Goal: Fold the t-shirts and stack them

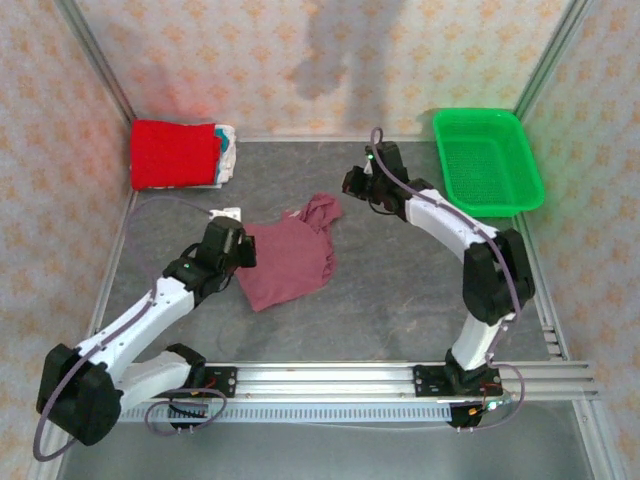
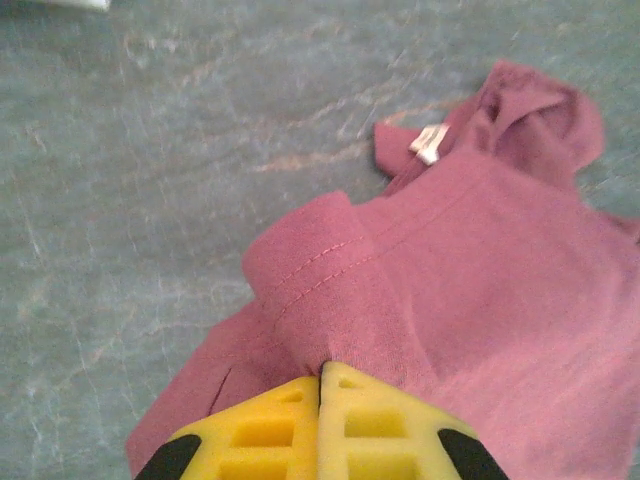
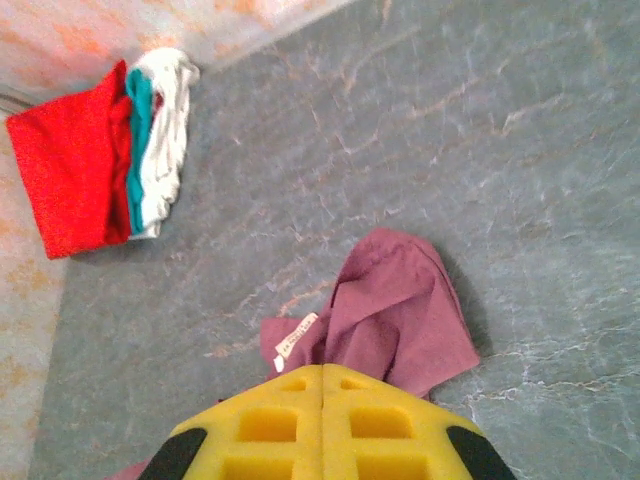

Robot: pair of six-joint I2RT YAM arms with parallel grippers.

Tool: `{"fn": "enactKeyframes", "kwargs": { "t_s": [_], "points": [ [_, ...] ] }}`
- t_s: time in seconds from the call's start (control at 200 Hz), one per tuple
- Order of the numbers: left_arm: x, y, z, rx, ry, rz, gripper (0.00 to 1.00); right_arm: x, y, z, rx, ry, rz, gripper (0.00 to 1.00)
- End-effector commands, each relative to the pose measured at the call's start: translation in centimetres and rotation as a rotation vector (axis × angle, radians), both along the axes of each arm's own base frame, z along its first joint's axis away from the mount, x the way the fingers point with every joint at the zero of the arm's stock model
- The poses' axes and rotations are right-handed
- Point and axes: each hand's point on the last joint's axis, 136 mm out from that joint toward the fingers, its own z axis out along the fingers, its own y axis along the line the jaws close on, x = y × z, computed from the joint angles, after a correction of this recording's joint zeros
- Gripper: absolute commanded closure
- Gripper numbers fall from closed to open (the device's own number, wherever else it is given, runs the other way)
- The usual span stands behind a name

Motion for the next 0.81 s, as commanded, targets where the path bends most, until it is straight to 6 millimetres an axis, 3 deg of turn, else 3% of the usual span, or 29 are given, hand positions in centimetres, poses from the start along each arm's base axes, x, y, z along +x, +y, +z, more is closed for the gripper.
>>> {"fn": "enactKeyframes", "kwargs": {
  "t_s": [0.0,0.06,0.16,0.27,0.41,0.586,0.686,0.801],
  "points": [
    [0.4,0.6,4.0,0.027,-0.099,-0.008,1.00,-0.7,-1.3,0.4,-0.094,-0.034,0.004,1.00],
    [0.6,0.5,6.0,0.021,-0.154,-0.020,1.00,-0.4,-1.2,-1.1,-0.143,0.014,0.025,0.94],
    [0.9,1.1,7.6,0.050,-0.198,-0.002,1.00,-0.2,0.1,-4.6,-0.150,0.129,0.078,0.65],
    [1.1,0.8,7.2,0.060,-0.193,-0.019,1.00,0.4,1.7,-8.2,-0.104,0.228,0.091,0.56],
    [1.1,0.8,6.1,0.051,-0.172,-0.009,1.00,1.1,3.7,-11.4,-0.058,0.297,0.116,0.49],
    [1.1,1.2,5.9,0.055,-0.180,0.014,1.00,1.5,5.5,-14.5,-0.049,0.355,0.152,0.50],
    [1.2,1.3,6.2,0.045,-0.192,0.024,1.00,1.9,5.9,-14.6,-0.031,0.345,0.159,0.65],
    [1.4,1.3,7.1,0.037,-0.227,0.035,1.00,2.7,5.7,-12.7,-0.033,0.274,0.141,0.84]
  ]
}}
